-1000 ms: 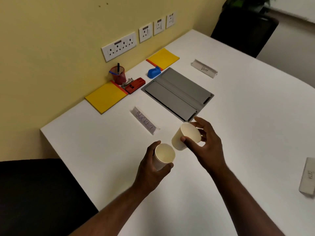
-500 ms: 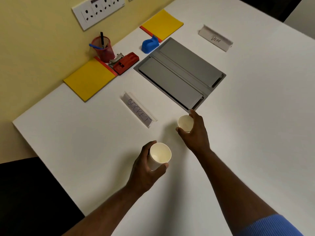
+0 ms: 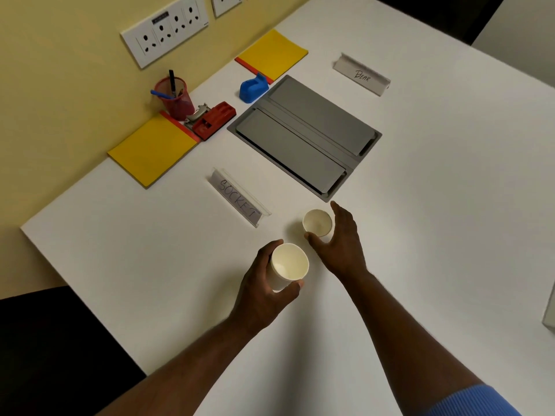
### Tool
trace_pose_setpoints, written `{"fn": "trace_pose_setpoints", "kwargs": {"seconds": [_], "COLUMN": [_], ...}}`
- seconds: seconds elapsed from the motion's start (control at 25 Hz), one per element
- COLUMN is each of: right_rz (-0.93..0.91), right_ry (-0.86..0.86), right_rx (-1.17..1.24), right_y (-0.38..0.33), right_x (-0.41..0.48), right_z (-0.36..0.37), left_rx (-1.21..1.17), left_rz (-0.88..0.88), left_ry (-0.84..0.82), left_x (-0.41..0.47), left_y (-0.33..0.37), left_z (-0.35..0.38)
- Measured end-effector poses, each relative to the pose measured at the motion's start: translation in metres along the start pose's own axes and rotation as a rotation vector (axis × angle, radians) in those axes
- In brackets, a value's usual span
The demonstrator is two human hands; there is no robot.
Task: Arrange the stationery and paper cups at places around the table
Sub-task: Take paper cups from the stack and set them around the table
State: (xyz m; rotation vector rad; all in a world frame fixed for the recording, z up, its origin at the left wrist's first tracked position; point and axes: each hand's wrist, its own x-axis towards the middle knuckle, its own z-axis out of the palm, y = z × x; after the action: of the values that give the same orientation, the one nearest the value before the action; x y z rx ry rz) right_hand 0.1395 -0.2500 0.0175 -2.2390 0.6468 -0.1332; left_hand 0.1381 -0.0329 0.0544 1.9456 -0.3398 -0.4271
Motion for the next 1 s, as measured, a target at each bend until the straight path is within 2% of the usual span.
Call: {"fn": "trace_pose_setpoints", "kwargs": {"seconds": [0.28, 0.6, 0.8, 1.0], "right_rz": [0.035, 0.015, 0.025, 0.050], "right_ry": [0.284, 0.353, 0.363, 0.433], "right_rx": [0.169, 0.230, 0.168, 0.210], "right_y": [-0.051, -0.083, -0.077, -0.061], "right_x": [-0.094, -0.213, -0.272, -0.328], "right_z": [-0.057, -0.120, -0.141, -0.154], "left_rx": [0.014, -0.057, -0.078, -0.082], "left_rz": [0.168, 0.272, 0.298, 0.337], "left_ry": [-0.066, -0.224, -0.349, -0.432], "left_x": [-0.037, -0.103, -0.138, -0.179], "left_y": [0.052, 0.098, 0.118, 0.134], "left_z": [0.000, 0.014, 0.038, 0.066]}}
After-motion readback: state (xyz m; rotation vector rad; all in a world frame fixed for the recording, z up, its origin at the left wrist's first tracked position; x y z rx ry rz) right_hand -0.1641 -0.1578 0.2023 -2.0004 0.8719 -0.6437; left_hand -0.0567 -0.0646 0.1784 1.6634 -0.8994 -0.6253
